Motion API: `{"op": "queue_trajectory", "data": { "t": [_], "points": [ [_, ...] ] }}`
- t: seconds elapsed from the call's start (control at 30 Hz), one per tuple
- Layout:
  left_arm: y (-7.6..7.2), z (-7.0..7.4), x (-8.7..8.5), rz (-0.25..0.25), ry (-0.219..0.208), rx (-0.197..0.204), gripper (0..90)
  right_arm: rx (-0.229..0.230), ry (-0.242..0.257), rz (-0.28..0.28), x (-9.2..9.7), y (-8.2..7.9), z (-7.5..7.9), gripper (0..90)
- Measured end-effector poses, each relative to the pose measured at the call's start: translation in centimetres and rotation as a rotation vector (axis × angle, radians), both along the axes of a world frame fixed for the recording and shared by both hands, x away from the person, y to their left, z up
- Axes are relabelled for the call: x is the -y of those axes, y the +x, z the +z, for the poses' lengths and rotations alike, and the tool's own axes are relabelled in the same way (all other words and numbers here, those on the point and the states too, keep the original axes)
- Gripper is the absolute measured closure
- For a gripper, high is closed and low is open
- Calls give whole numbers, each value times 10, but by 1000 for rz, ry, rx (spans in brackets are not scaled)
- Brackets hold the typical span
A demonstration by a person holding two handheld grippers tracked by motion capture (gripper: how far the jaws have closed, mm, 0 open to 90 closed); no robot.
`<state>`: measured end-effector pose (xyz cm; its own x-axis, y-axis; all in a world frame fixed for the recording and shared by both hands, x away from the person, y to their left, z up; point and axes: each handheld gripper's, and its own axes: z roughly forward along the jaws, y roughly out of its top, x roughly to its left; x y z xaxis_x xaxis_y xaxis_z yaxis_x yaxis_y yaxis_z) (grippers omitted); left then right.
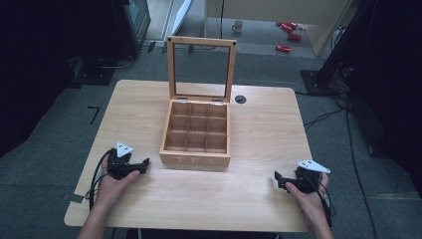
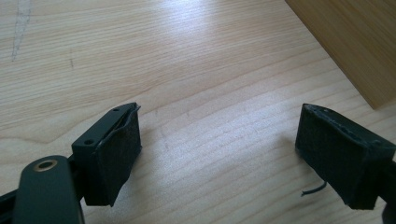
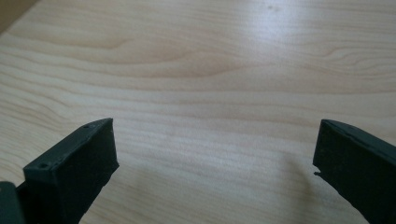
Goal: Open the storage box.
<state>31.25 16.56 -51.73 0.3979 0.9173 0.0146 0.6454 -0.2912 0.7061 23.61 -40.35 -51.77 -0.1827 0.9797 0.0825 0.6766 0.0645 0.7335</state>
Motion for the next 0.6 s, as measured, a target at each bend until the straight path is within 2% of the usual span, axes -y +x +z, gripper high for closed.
{"op": "queue_trajectory", "data": {
  "t": [0.13, 0.3, 0.43, 0.47, 0.6],
  "points": [
    [-5, 0, -2, 11, 0, -1, 138, -21, -13, -7, 0, -1, -3, 0],
    [-9, 0, -3, 35, -2, -2, 135, -23, -19, -1, 1, -3, -8, 0],
    [-9, 0, -2, 35, -2, -2, 133, -26, -66, -1, -5, -5, -9, 0],
    [-9, 0, -2, 39, -2, -2, 133, -26, -65, -8, -6, -5, -9, 0],
    [-13, 0, 1, 88, -2, -2, 131, -28, -63, -18, -6, -7, -9, 0]
  ]
}}
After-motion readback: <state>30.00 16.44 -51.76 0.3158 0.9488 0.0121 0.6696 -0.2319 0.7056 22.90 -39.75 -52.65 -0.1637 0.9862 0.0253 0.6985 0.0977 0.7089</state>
